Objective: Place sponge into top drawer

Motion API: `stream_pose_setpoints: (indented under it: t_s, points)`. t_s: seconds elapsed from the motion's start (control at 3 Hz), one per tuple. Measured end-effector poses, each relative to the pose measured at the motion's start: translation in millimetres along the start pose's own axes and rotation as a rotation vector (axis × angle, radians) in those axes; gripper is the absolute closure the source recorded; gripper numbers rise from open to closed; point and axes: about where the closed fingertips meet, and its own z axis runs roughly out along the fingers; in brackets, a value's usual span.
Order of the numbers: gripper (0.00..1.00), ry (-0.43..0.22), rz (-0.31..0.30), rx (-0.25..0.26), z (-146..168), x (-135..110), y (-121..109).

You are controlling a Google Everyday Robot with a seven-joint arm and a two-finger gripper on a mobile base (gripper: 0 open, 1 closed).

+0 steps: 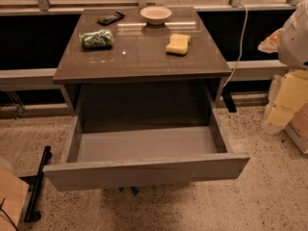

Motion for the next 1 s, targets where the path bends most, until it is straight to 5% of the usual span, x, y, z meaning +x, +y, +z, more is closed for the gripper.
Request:
stream_pose_setpoints:
  t_s: [0.67,1.0]
  points:
    - [0.00,-0.052,0.004,0.036,9.0,-18.3,-8.2]
    - [0.00,-0.205,0.008,0.066,32.9,-50.9,-36.9]
